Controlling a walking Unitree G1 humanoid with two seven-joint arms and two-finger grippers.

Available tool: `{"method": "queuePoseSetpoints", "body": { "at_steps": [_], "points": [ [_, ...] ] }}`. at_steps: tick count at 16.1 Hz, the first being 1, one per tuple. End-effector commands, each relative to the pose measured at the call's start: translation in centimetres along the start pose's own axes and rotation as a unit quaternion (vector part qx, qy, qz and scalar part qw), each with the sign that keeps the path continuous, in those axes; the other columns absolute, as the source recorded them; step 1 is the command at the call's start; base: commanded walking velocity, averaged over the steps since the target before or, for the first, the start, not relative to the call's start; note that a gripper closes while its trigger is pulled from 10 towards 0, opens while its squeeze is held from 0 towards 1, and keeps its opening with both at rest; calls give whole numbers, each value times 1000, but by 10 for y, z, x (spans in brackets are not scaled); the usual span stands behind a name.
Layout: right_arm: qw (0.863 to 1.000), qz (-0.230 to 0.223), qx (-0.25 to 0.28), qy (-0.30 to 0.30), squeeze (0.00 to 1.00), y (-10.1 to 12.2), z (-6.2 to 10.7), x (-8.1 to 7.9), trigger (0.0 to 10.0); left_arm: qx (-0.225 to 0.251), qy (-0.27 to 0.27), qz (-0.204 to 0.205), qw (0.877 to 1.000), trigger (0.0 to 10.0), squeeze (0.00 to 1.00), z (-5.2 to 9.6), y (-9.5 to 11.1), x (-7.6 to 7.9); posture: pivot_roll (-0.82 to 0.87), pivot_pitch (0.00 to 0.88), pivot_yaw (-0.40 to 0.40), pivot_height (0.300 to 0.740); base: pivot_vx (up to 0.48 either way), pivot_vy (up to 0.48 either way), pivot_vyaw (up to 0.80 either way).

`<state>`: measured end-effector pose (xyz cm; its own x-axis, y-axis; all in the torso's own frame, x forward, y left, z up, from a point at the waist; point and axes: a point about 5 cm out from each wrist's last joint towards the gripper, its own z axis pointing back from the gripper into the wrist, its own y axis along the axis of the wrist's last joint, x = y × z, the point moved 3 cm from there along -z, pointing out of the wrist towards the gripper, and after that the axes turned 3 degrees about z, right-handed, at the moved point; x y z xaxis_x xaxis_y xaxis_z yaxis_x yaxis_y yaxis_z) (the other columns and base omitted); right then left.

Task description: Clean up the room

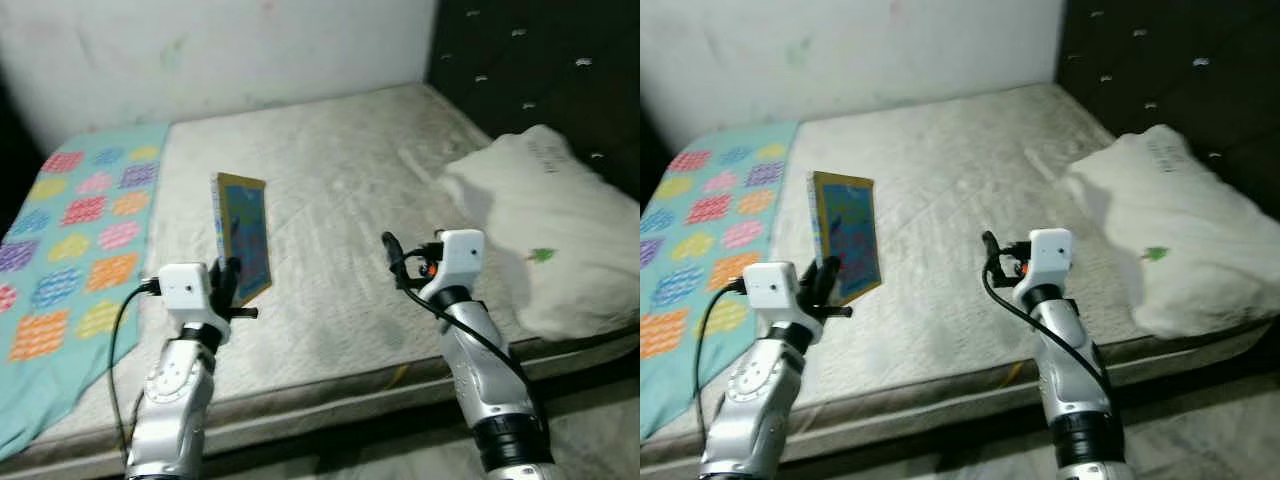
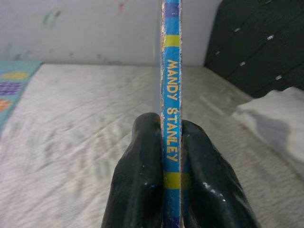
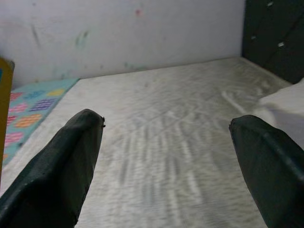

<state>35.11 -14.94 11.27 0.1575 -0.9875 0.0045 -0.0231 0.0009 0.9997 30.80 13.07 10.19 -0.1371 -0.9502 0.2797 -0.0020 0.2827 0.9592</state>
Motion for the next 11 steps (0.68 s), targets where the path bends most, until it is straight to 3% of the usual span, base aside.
{"method": "queuePoseSetpoints", "body": {
  "at_steps": [1, 8, 11],
  "points": [
    [1000, -4, 12, 0, 0, 6, -3, -3, 10000, 18, 18, -14, 1000, 10000, 0, -2, 10, -7, -176, 0, 83, 740, 0, 0, 0],
    [999, -8, 23, -25, 0, 10, -3, 7, 10000, 12, -1, -27, 1000, 10000, 0, -11, 11, -1, -201, 0, 123, 740, 0, 0, 0],
    [1000, -8, 16, -16, 0, 5, 0, 0, 10000, 12, -1, -25, 1000, 10000, 0, -13, 13, -3, -204, 0, 126, 740, 0, 0, 0]
  ]
}}
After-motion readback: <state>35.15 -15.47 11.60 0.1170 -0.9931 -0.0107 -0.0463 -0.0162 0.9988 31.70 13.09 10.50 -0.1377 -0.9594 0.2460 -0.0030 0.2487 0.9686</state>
